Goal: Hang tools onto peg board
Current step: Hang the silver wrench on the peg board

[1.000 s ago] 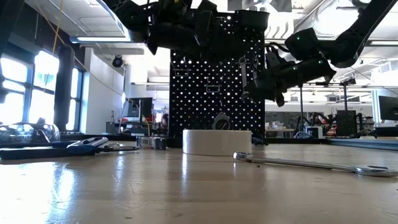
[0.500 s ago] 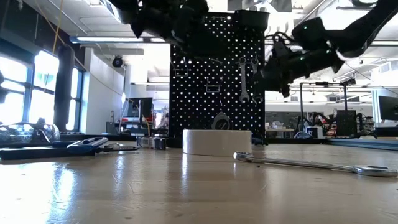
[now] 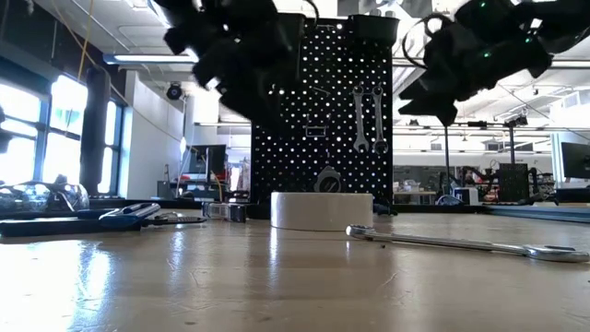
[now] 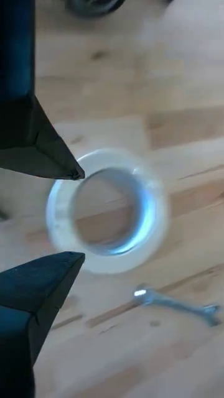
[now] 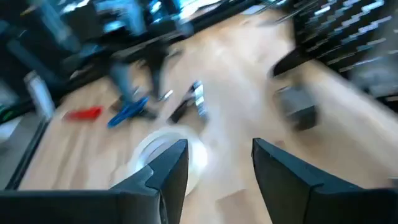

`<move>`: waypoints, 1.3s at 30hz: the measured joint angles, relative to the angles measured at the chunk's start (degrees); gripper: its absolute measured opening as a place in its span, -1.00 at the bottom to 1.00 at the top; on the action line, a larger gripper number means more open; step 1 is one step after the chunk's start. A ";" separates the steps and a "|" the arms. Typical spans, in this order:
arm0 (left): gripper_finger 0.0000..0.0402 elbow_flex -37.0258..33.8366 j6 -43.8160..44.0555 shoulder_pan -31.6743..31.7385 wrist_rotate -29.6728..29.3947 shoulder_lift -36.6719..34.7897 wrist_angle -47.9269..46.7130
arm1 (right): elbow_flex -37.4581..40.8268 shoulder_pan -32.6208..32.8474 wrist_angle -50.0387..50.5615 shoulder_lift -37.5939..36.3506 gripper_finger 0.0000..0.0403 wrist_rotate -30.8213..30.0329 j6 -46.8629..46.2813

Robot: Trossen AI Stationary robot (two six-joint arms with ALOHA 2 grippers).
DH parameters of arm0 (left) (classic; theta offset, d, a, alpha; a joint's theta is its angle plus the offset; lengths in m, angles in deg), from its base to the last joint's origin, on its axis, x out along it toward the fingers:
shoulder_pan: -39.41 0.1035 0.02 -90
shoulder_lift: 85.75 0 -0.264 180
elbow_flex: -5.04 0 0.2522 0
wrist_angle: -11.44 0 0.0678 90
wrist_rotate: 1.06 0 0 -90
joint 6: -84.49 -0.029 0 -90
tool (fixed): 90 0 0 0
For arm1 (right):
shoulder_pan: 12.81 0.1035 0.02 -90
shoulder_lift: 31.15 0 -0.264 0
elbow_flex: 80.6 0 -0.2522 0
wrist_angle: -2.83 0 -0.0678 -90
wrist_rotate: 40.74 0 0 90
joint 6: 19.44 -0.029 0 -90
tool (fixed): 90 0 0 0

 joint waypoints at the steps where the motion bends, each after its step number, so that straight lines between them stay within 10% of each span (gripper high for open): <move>1: -0.04 -0.96 0.42 -0.42 -0.60 -0.06 -0.71 | 0.00 1.80 0.67 -0.04 -0.14 0.03 0.08; 18: -0.04 -19.19 10.28 -16.22 0.27 0.03 27.81 | 0.02 36.81 -11.38 17.40 -0.14 -12.18 0.49; 26: -0.04 -19.56 5.85 -20.83 -8.40 3.54 41.65 | 0.00 45.23 -25.20 31.65 -0.14 -15.71 -4.25; 39: -0.18 -13.53 5.38 -17.36 -2.36 15.81 53.93 | -0.02 60.89 -34.21 39.19 -0.15 -33.63 -18.19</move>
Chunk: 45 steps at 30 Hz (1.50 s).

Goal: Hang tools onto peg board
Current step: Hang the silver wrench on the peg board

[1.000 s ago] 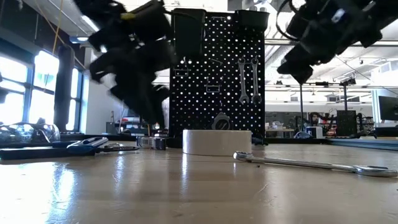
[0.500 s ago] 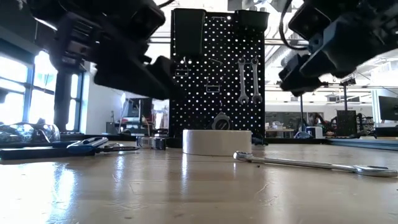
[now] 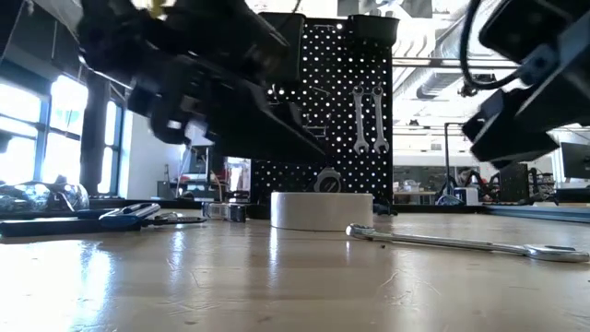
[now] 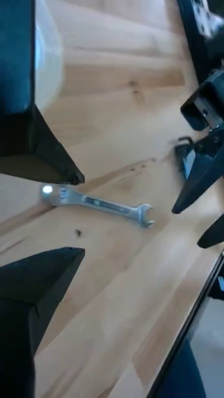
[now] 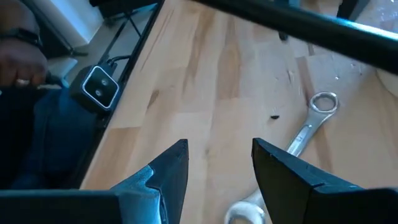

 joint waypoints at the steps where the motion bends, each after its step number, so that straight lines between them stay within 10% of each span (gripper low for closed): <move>1: -0.21 1.04 -0.78 0.15 0.41 0.97 -0.54 | 0.00 0.88 -0.07 0.00 -0.15 -1.24 -1.17; 11: -0.43 8.63 -4.82 1.59 3.89 8.58 -7.78 | -0.01 5.52 0.78 0.00 -0.15 -9.79 -5.45; 45: -0.82 10.27 -10.16 3.44 6.48 8.64 -7.65 | -0.02 5.61 4.50 0.00 -0.15 -11.86 -5.87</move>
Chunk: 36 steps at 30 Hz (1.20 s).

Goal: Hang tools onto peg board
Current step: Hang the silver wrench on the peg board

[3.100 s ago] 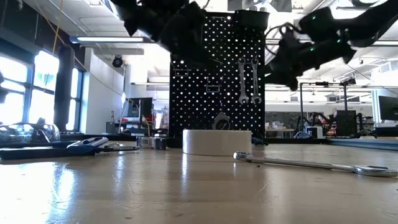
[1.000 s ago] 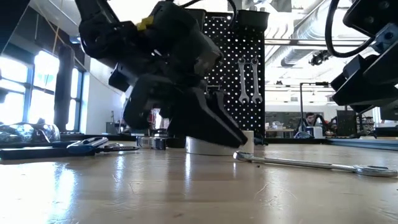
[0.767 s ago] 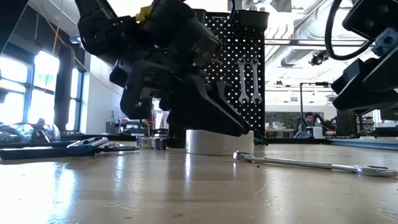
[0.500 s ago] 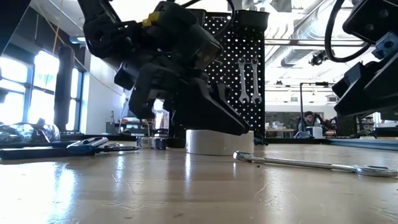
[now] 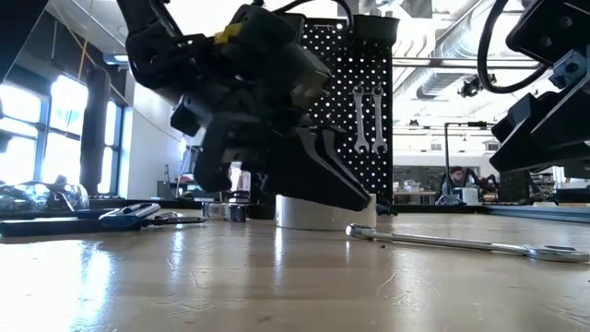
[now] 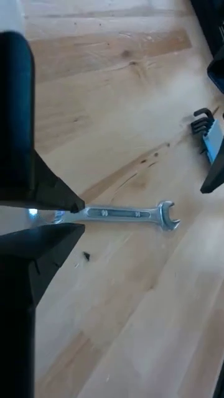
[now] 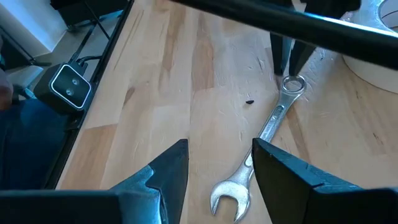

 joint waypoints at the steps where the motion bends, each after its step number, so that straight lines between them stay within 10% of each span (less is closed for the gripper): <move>1: -0.82 0.71 -0.04 0.00 0.02 0.59 -0.31 | 0.00 0.00 0.00 0.00 -0.15 -0.10 -0.01; 36: -0.83 6.73 2.89 1.20 0.39 7.33 -4.30 | -0.02 1.75 10.95 0.00 0.04 -2.27 -14.95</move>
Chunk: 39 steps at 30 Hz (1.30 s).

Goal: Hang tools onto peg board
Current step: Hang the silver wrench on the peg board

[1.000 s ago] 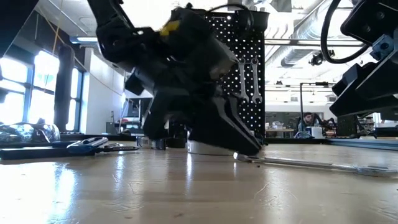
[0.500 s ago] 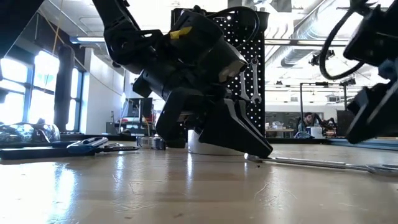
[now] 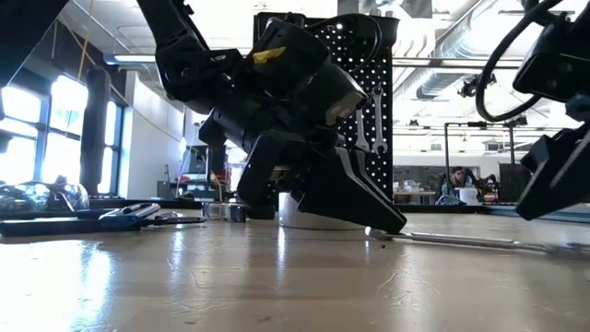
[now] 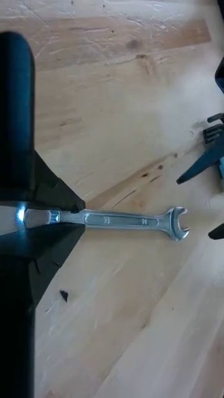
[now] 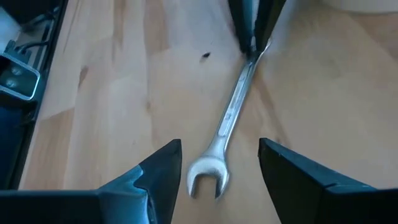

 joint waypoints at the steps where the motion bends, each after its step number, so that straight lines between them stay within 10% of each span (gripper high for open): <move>1: -0.83 -0.04 0.20 0.00 -0.11 -0.16 0.22 | 0.00 0.00 -0.01 -0.01 0.05 -0.36 0.00; 39: -0.83 -2.14 -0.89 0.60 -0.81 -7.50 -7.49 | 0.00 0.06 0.09 -0.02 0.08 -0.59 -0.09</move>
